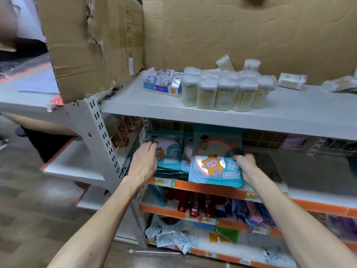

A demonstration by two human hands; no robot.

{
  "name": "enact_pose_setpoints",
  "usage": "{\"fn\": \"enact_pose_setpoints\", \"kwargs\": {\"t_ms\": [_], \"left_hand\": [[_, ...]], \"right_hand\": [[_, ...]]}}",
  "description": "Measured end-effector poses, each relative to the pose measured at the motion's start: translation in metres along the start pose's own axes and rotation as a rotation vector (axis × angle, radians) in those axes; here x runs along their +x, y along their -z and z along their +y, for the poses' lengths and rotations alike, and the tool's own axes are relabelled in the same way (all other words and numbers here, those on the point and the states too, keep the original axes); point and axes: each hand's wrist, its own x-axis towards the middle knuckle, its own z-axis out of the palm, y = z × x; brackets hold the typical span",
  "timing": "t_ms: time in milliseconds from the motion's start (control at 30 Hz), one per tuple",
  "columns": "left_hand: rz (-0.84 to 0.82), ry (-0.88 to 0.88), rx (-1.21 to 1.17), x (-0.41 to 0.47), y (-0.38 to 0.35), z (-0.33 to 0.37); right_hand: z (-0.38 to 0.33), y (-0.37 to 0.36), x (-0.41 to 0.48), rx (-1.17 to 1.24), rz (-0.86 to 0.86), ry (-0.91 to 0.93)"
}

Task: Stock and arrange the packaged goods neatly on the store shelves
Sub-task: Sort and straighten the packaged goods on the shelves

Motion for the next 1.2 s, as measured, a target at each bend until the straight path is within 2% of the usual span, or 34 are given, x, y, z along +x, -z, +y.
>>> {"fn": "enact_pose_setpoints", "kwargs": {"t_ms": [100,433,600,767,967,1067,1133,1200], "left_hand": [[0.001,-0.066,-0.001,0.009,-0.002,-0.010],[-0.025,-0.076,-0.065,0.041,-0.023,-0.005],[-0.052,-0.104,-0.063,0.054,-0.039,-0.002],[-0.041,-0.130,-0.085,0.058,-0.048,0.003],[-0.077,-0.110,-0.111,0.053,-0.045,0.009],[-0.060,-0.119,-0.114,0.048,-0.038,0.005],[-0.039,-0.140,-0.089,0.046,-0.034,0.005],[-0.036,-0.161,-0.050,0.043,-0.029,0.008]], "right_hand": [[-0.003,-0.018,0.002,-0.040,0.026,-0.023],[-0.006,-0.061,0.029,-0.072,-0.023,-0.104],[0.001,-0.071,0.046,-0.186,0.033,-0.112],[0.005,-0.081,0.051,-0.549,0.126,0.289],[0.021,-0.083,0.042,-0.949,0.067,0.338],[0.030,-0.086,0.019,-1.248,-0.031,0.504],[0.033,-0.089,0.011,-1.327,0.012,0.651],[0.029,-0.090,0.005,-1.331,0.014,0.637]]}}
